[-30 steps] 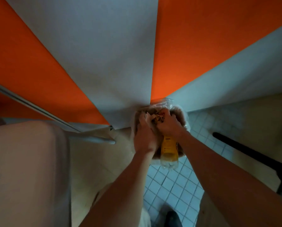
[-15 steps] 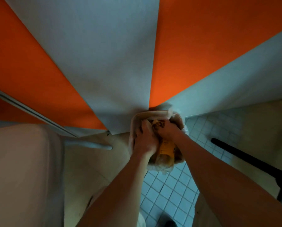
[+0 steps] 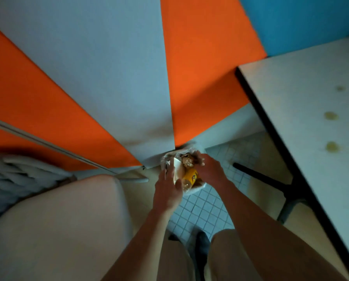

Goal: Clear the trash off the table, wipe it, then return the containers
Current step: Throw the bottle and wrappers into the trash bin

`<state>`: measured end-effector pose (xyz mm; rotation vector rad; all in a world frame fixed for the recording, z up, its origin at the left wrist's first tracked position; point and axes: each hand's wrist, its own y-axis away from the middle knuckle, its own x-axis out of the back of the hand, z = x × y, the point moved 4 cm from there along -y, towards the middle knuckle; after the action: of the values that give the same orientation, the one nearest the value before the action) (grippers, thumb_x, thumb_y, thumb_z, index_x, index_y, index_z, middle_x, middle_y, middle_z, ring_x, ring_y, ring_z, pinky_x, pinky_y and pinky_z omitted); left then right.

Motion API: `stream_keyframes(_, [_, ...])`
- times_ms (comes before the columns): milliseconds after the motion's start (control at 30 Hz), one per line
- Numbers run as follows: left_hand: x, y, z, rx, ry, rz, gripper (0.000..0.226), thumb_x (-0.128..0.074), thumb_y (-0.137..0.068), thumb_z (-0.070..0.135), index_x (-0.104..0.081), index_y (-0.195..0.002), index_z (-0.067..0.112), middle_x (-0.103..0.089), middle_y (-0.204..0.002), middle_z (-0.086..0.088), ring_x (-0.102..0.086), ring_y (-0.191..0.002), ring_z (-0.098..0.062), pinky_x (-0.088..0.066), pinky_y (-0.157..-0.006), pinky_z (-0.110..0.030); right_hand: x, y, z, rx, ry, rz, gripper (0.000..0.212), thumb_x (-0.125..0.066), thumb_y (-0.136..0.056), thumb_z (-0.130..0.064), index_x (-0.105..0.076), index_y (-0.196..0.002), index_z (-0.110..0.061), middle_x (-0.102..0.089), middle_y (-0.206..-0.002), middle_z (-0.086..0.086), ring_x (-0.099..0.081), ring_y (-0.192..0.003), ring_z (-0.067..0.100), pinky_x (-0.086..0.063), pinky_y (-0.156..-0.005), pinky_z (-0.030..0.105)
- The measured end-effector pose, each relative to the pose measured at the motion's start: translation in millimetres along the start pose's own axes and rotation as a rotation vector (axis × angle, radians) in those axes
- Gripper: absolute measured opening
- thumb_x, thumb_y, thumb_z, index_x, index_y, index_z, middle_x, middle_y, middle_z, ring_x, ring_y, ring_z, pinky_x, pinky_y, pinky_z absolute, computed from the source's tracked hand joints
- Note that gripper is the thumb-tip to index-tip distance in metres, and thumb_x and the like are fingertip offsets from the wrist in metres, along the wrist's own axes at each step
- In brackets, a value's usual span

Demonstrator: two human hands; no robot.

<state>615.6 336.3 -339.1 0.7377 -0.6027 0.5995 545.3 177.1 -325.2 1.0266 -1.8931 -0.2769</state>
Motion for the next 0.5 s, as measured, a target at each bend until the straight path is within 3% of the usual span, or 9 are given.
stream_keyframes(133, [62,75,62,-0.020,-0.046,-0.056,0.061,-0.051,-0.103,0.036,-0.026,-0.158,0.024,-0.021,-0.164,-0.011,-0.032,-0.147,-0.031,-0.030,-0.119,-0.043,57,108,-38,0.034,-0.081,-0.033,0.044,-0.057,-0.092,-0.028,-0.054,-0.136,-0.027,-0.064,-0.130,0.005,-0.060,-0.115,0.025,-0.049,-0.095,0.037])
stream_keyframes(267, [117,130,132,-0.143,-0.067,-0.020,0.057,-0.058,-0.099,0.031,-0.038,-0.152,0.018,-0.033,-0.159,-0.011,-0.038,-0.143,-0.031,-0.037,-0.115,-0.044,124,198,-62,0.081,-0.143,0.043,0.044,-0.059,-0.093,-0.026,-0.053,-0.137,-0.025,-0.062,-0.128,0.004,-0.062,-0.108,0.021,-0.053,-0.089,0.035])
stream_keyframes(500, [141,212,245,-0.415,-0.077,-0.030,0.057,-0.046,-0.091,0.046,-0.048,-0.142,0.021,-0.050,-0.145,-0.004,-0.044,-0.137,-0.026,-0.037,-0.111,-0.054,246,332,-29,0.106,-0.168,0.262,0.041,-0.060,-0.092,-0.032,-0.055,-0.133,-0.029,-0.064,-0.124,-0.002,-0.066,-0.100,0.013,-0.050,-0.084,0.025])
